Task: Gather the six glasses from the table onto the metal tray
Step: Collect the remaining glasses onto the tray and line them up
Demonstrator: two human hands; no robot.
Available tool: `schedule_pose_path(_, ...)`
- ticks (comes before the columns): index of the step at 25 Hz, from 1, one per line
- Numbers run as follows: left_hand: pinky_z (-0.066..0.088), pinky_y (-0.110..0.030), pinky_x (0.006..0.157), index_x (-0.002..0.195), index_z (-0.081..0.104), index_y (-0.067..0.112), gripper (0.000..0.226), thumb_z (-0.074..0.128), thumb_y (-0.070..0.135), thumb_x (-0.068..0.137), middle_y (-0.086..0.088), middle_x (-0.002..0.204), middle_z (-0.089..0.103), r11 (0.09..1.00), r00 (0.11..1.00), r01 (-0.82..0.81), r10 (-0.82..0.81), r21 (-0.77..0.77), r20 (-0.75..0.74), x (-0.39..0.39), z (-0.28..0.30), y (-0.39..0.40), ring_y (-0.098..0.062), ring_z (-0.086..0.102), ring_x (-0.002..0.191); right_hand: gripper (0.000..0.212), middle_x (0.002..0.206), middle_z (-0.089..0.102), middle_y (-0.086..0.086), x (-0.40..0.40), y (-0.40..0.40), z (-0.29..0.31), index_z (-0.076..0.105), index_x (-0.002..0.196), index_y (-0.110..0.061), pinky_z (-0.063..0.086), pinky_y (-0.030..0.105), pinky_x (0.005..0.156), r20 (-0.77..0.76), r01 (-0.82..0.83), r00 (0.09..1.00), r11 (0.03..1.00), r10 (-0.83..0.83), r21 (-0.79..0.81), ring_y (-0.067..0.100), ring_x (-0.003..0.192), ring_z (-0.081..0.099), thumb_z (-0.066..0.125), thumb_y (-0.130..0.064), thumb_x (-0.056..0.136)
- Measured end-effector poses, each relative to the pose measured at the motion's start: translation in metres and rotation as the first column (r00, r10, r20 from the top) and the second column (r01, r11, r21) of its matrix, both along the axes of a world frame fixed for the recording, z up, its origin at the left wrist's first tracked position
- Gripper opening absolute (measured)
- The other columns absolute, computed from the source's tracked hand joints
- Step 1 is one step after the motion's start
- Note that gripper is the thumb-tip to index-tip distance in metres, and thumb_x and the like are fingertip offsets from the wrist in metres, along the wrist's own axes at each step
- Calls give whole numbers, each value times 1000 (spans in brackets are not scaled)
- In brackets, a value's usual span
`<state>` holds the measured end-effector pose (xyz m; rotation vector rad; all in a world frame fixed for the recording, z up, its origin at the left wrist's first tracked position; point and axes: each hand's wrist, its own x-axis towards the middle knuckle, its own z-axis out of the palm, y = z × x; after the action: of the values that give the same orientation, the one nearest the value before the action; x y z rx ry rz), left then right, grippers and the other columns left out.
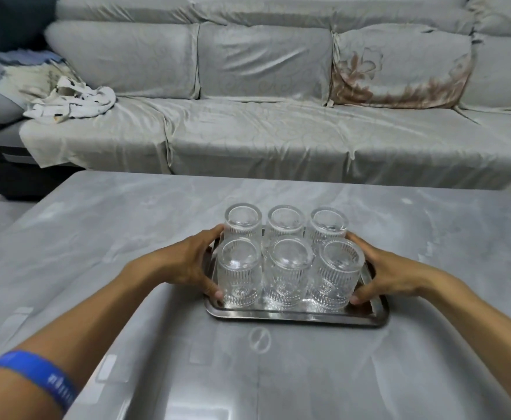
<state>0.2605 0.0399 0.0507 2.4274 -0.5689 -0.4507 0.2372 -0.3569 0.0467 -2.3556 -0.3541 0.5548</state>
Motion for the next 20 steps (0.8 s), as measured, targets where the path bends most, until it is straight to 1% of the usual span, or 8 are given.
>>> schedule_pose_path(3, 41, -39, 110, 140, 27, 45, 123, 93, 56, 37, 12, 143, 44, 999, 1000, -24, 24, -23, 10, 1, -5, 4, -15, 46, 128, 117, 122, 23, -61, 0, 4, -1, 9, 108, -88, 20, -8, 89, 39, 1, 999, 1000, -2, 9, -37, 114, 21, 94, -41, 44)
schedule_pose_path(5, 40, -41, 110, 141, 27, 42, 125, 93, 57, 37, 10, 144, 44, 1000, 1000, -28, 28, -1, 12, 1, -5, 4, -16, 46, 129, 116, 118, 24, -62, 0, 4, 1, 9, 106, -88, 21, -9, 85, 39, 8, 999, 1000, -8, -4, -37, 109, 27, 94, -38, 45)
schedule_pose_path(7, 39, -42, 111, 144, 27, 38, 128, 93, 57, 35, 8, 146, 43, 998, 999, -46, 45, 32, 25, 1, -3, 3, -17, 44, 130, 118, 124, 22, -55, -1, 3, 2, 7, 113, -81, 19, -10, 84, 56, 4, 998, 1000, -2, -31, -26, 112, 33, 94, -36, 47)
schedule_pose_path(9, 37, -37, 112, 145, 26, 36, 129, 94, 55, 36, 11, 146, 42, 998, 999, -41, 40, 56, 25, 2, -1, 1, -14, 42, 131, 122, 136, 21, -40, -1, 3, 3, 6, 129, -65, 16, -9, 88, 58, -17, 998, 998, 20, -58, -14, 124, 25, 93, -33, 50)
schedule_pose_path(12, 33, -28, 109, 149, 22, 34, 120, 93, 36, 52, 19, 142, 35, 997, 999, -39, 40, 67, -19, -3, 5, 8, -6, 36, 133, 119, 142, 32, -21, -5, -3, 14, 10, 144, -46, 28, 8, 98, 25, -7, 1000, 992, 10, -127, 5, 131, 33, 87, -15, 60)
schedule_pose_path(14, 38, -34, 108, 144, 35, 33, 90, 83, 17, 70, 13, 144, 42, 989, 989, -137, 139, -50, 43, -8, 20, 17, -9, 41, 134, 95, 142, 44, -11, -12, -6, 34, 29, 143, -38, 33, 25, 104, 199, 137, 973, 987, -119, -79, 13, 132, 40, 81, -10, 68)
schedule_pose_path(17, 41, -36, 107, 130, 54, 38, 56, 74, 23, 80, 11, 138, 55, 973, 947, -137, 184, -186, 263, -8, 58, 11, -6, 49, 127, 55, 131, 57, -16, -15, 22, 69, 54, 123, -43, 36, 28, 103, 503, 174, 840, 979, -204, 107, 4, 123, 49, 75, -39, 73)
schedule_pose_path(20, 29, -24, 107, 137, 50, 28, 62, 72, 40, 81, 7, 148, 47, 992, 947, 9, -48, 123, 317, -4, 80, -18, -11, 42, 135, 66, 145, 45, -14, -7, 81, 79, 46, 135, -39, 26, 33, 112, 478, -11, 874, 986, 89, -164, 9, 135, 35, 62, -63, 75)
